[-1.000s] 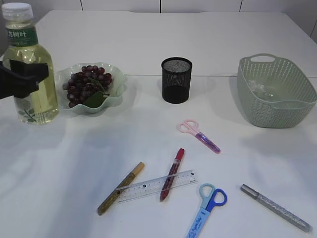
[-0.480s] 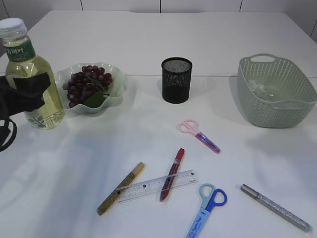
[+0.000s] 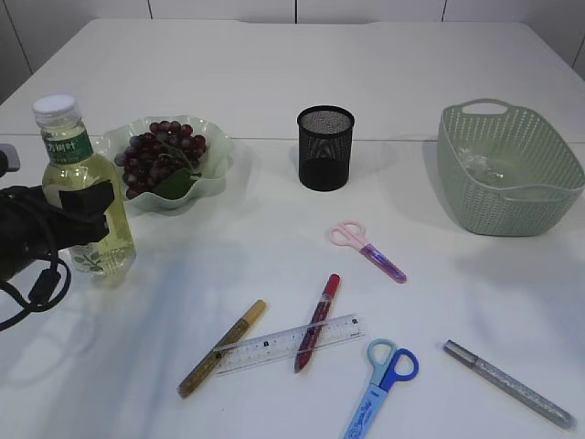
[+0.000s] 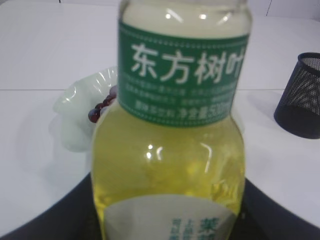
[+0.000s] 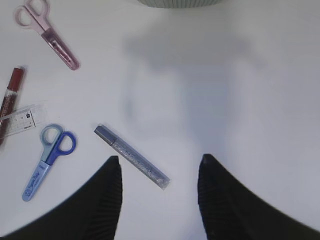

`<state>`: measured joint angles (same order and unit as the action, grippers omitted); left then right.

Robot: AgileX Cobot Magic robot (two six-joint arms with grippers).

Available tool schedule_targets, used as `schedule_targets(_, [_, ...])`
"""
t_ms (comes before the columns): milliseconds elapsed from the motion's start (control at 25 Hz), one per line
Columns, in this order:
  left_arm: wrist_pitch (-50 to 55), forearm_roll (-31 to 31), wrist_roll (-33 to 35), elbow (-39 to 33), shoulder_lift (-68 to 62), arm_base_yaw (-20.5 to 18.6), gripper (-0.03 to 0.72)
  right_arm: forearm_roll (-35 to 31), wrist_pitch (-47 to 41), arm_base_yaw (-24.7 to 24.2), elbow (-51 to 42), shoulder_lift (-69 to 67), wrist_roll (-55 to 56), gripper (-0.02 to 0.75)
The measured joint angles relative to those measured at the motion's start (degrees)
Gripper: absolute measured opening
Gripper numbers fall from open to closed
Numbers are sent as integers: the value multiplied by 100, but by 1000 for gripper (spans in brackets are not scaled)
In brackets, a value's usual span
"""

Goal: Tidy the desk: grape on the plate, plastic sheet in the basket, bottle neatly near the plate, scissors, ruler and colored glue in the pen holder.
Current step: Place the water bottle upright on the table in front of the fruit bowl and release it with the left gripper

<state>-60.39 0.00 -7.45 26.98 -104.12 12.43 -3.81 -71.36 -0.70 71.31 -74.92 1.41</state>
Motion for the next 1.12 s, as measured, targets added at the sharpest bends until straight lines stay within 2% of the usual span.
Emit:
schedule_targets(560, [-53, 0, 0, 530, -682, 0, 400, 100, 0, 0, 0, 0, 0, 398])
schedule_targets(1120, [-142, 151, 0, 593, -846, 0, 402, 141, 0, 0, 0, 0, -3, 398])
